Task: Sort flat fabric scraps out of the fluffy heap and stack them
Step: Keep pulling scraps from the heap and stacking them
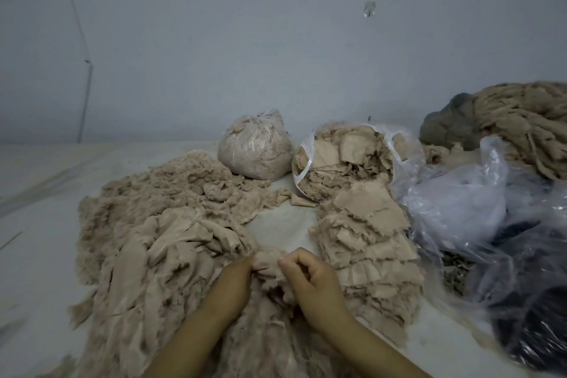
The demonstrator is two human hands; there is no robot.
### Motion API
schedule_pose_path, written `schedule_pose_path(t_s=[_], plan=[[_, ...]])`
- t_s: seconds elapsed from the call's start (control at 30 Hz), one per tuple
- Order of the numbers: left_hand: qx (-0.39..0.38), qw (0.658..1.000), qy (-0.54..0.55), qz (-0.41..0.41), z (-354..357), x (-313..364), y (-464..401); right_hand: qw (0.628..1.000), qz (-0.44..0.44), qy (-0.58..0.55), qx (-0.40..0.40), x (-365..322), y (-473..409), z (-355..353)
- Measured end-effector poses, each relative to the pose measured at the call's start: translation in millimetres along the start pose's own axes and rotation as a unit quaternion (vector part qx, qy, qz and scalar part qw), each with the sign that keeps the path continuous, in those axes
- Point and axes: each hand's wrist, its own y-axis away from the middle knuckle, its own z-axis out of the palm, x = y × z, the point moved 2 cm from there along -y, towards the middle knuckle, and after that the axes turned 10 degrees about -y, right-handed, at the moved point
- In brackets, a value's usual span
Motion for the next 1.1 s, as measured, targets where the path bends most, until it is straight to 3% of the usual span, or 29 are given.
schedule_pose_path(t_s=[0.07,0.13,0.2,0.27,0.33,0.43,0.5,0.6,0.67,0.77,0.83,0.93,1.03,1.1], plan=[[-0.027,0.998,-0.041,-0.026,1.4,-3.8,-3.2,0.994,0.07,-0.08,-0.009,3.7,1.0,-6.8],[-0.014,0.998,-0.051,-0.024,1.1,-0.6,1.0,0.987,0.136,-0.077,-0.028,8.8,3.8,-10.0],[-0.011,0.998,-0.025,0.05,0.1,17.4,7.0,0.987,0.147,-0.038,-0.048,14.9,7.4,-11.0],[-0.063,0.993,0.029,0.094,-0.2,34.3,11.8,0.989,0.134,-0.036,-0.055,13.6,10.8,-9.1],[-0.026,0.998,0.037,0.049,-4.9,32.8,10.0,0.99,0.133,-0.017,-0.049,13.2,13.8,-8.7],[0.101,0.988,0.037,-0.111,-17.8,4.4,3.6,0.987,0.153,0.008,-0.038,16.3,17.8,-12.5],[0.083,0.986,0.032,-0.143,-23.3,-4.1,1.3,0.984,0.172,-0.043,0.013,12.0,16.3,-18.6],[0.027,0.997,-0.064,-0.021,-26.8,8.8,3.6,0.962,0.172,-0.176,0.115,3.9,6.5,-30.2],[0.001,0.997,-0.033,0.064,-26.8,27.7,7.7,0.951,0.167,-0.237,0.106,-2.3,-0.3,-29.3],[-0.091,0.991,0.019,0.097,-14.6,42.1,6.4,0.94,0.165,-0.29,0.071,-10.8,-4.8,-21.9],[-0.079,0.993,0.001,0.083,-16.3,41.1,3.3,0.94,0.171,-0.276,0.104,-10.7,-6.9,-24.7],[-0.053,0.995,0.074,0.028,-25.5,32.3,0.9,0.949,0.201,-0.203,0.133,-3.9,-4.7,-36.6],[-0.042,0.992,0.088,0.077,-28.7,39.8,1.6,0.971,0.234,-0.037,0.02,-0.7,3.6,-35.9],[-0.03,0.99,0.089,0.102,-29.1,46.7,2.2,0.976,0.212,-0.001,-0.04,-2.2,6.6,-28.3]])
